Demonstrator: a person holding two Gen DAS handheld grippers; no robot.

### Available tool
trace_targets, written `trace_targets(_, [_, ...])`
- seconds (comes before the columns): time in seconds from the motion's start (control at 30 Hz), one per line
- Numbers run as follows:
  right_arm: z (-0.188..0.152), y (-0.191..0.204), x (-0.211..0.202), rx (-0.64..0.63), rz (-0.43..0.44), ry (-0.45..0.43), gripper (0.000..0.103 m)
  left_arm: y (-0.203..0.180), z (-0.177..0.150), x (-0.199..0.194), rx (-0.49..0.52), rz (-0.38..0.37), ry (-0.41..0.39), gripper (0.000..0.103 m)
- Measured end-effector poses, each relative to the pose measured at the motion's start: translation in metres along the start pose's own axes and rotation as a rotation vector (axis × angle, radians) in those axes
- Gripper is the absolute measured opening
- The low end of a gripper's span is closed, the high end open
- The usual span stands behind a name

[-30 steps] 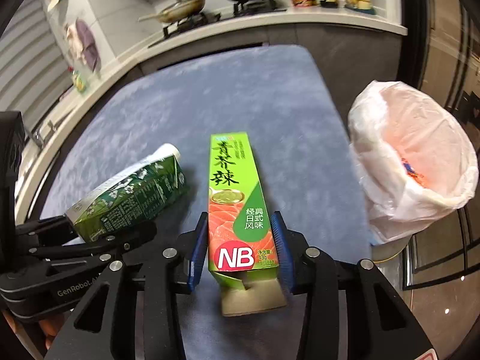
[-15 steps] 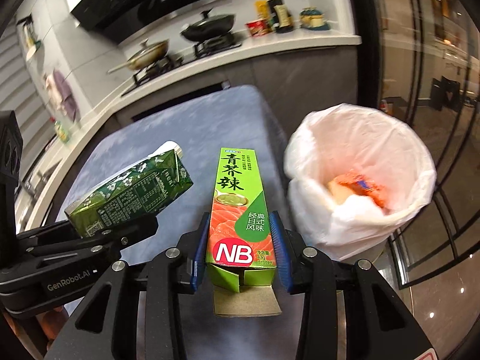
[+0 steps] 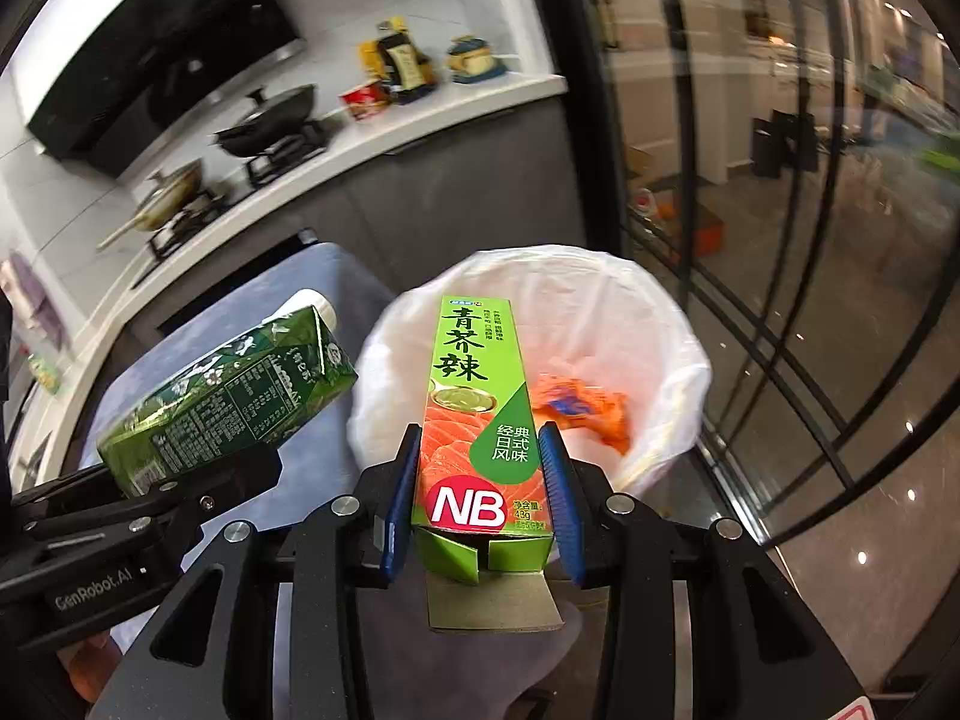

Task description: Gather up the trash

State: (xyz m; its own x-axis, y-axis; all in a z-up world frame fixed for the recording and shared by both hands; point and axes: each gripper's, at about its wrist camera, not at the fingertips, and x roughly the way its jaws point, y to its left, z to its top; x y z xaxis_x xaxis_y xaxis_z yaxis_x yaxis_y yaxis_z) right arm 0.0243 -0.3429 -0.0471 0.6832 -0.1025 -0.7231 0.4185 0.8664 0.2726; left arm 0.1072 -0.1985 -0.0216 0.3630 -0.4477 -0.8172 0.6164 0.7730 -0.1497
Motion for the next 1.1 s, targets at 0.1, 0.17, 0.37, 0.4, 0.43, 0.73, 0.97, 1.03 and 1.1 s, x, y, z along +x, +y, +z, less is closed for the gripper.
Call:
trace_targets(0.1, [0.005,-0.012,0.013,0.021,-0.024,0.019,0.038,-0.009,0.009,0.022,0.021,-0.001,0.023,0.049])
trace_targets(0.17, [0.008,-0.017,0.022,0.031,-0.028,0.033,0.038,-0.012,0.014,0.035,0.025,-0.003,0.036,0.048])
trace_targets(0.37, [0.011,-0.028,0.041,0.052,-0.035,0.055,0.041,-0.016,0.024,0.048,0.039,0.006,0.024,0.044])
trace_targets(0.4, [0.011,-0.028,0.041,0.056,-0.039,0.051,0.041,-0.015,0.026,0.048,0.032,0.009,0.022,0.044])
trace_targets(0.43, [0.010,-0.028,0.041,0.058,-0.040,0.051,0.044,-0.014,0.027,0.049,0.025,0.010,0.021,0.044])
trace_targets(0.73, [0.014,-0.024,0.035,0.055,-0.028,0.027,0.050,0.003,0.032,0.040,-0.022,0.042,-0.010,0.052])
trace_targets(0.97, [0.014,-0.015,0.024,0.039,-0.027,0.004,0.057,0.007,0.027,0.026,-0.020,0.073,-0.037,0.052])
trace_targets(1.03, [0.013,-0.011,0.020,0.031,-0.028,0.000,0.058,0.011,0.026,0.024,-0.018,0.081,-0.044,0.053])
trace_targets(1.1, [0.014,-0.009,0.017,0.024,-0.030,-0.003,0.058,0.013,0.024,0.021,-0.020,0.089,-0.051,0.053])
